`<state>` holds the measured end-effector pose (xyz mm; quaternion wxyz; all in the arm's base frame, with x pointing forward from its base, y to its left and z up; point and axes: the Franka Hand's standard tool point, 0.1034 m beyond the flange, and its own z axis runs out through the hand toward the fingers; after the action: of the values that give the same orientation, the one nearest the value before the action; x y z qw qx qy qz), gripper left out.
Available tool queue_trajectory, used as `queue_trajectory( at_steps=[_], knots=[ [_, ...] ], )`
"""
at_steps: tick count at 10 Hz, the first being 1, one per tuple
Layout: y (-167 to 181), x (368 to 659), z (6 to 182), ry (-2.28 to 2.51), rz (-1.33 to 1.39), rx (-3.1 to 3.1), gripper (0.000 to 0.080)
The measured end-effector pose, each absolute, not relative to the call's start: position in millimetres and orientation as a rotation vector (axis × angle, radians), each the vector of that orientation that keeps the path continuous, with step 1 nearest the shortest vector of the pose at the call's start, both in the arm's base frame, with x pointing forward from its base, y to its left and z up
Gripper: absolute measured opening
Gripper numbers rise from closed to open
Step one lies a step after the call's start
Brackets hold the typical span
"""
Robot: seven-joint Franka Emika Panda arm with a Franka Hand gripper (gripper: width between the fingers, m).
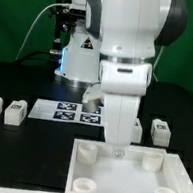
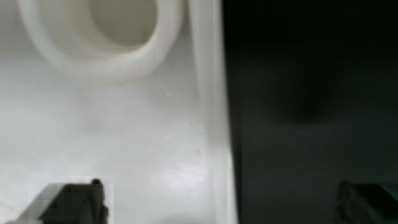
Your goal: Assemble one leg
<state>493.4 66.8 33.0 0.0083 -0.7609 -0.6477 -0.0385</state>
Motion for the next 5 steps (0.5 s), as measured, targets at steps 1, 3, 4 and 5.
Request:
queue_trajectory(
  at_steps=[1,3,4,5],
  knots=[
    [72.7,491.0,42.6,-1.897,-0.129,-2.483,0.0649],
    [96.3,482.4,56.8,-1.499,-0.142,-2.731,0.0649],
    [112.9,477.3,62.5,-1.254,-0.147,-2.838,0.0649],
    [127.1,474.3,65.0,-1.082,-0.148,-2.896,0.0649]
  ],
)
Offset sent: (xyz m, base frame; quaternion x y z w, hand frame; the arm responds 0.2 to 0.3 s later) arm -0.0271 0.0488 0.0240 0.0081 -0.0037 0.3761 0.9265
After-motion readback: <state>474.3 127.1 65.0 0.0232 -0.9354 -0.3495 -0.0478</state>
